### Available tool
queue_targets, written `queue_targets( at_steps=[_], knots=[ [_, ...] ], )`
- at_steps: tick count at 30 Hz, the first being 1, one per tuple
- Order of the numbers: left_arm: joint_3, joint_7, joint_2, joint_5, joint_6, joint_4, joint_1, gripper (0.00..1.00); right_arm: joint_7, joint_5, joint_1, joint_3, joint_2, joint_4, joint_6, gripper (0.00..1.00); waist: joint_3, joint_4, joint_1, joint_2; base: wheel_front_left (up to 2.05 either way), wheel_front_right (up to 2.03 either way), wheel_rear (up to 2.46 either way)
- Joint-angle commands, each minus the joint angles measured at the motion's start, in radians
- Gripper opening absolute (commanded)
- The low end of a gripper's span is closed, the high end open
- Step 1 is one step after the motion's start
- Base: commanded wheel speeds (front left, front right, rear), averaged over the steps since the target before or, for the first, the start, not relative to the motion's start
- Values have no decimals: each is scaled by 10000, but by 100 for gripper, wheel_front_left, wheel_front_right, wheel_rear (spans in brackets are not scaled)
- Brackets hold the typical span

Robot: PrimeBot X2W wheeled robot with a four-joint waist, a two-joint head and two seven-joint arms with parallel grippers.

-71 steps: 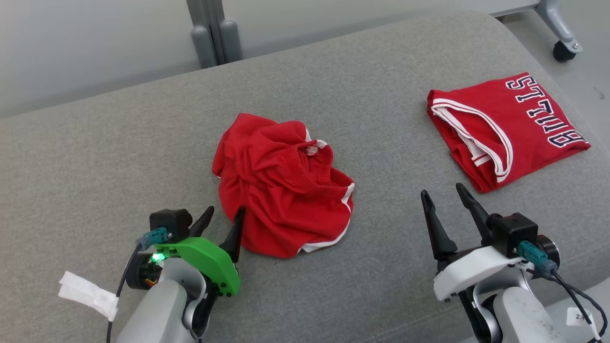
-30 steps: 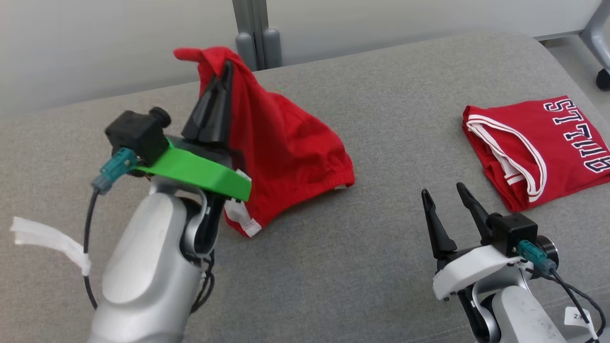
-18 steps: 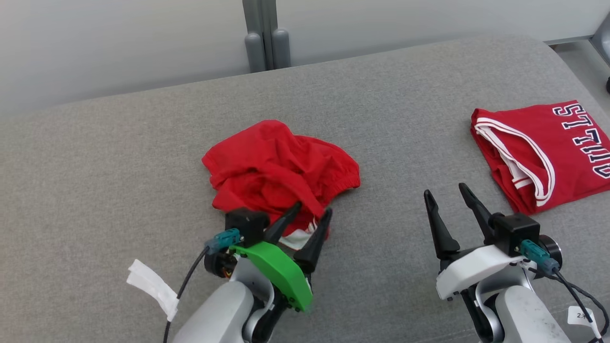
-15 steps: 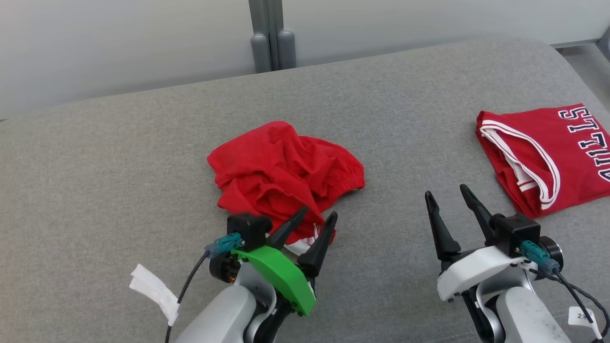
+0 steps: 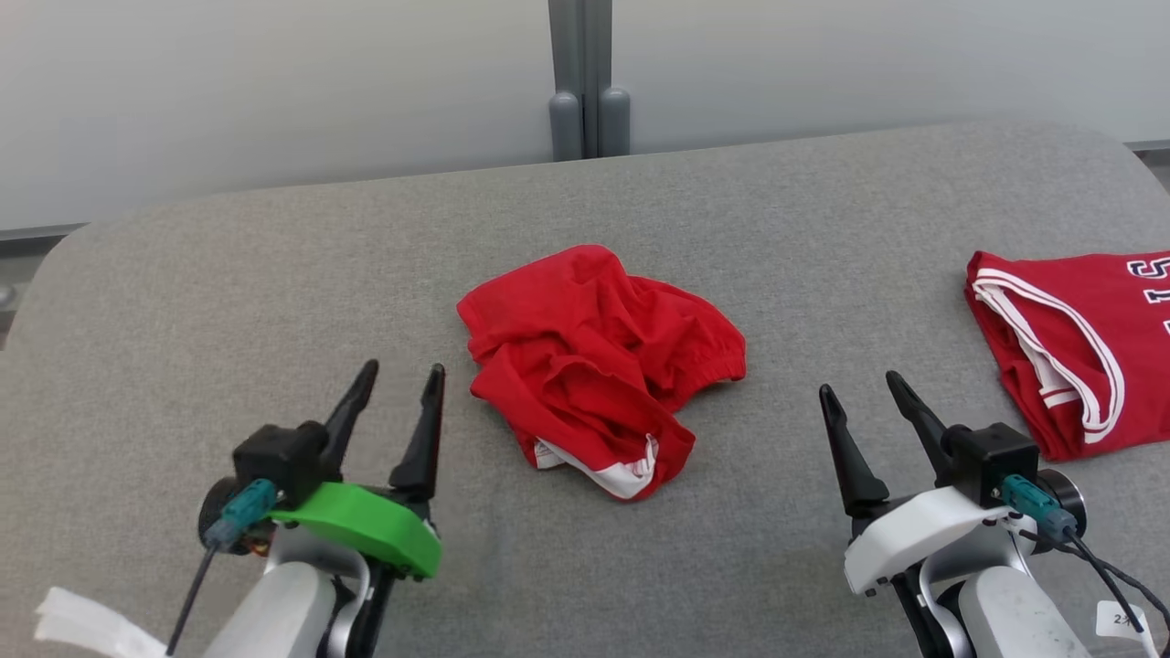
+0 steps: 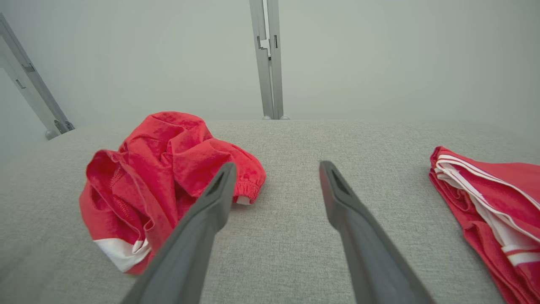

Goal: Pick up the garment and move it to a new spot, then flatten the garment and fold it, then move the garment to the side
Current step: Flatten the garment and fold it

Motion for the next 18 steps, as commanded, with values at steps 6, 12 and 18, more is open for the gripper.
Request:
queue_targets(
  at_steps=[6, 12, 18],
  knots=[
    [1865, -32, 120, 1073, 331, -1035, 1291, 100, 72, 1, 143, -52, -13, -94, -18, 100, -232, 292, 0, 0, 0, 0, 0],
    [2966, -34, -85, 1606, 100, -1325, 2084, 100, 86, 26, 244, -68, 34, -100, -20, 100, -373, 426, 0, 0, 0, 0, 0],
    [3483, -34, -399, 2068, -162, -1369, 2579, 100, 44, 66, 298, -128, 49, -86, -20, 100, -454, 489, 0, 0, 0, 0, 0]
  ],
)
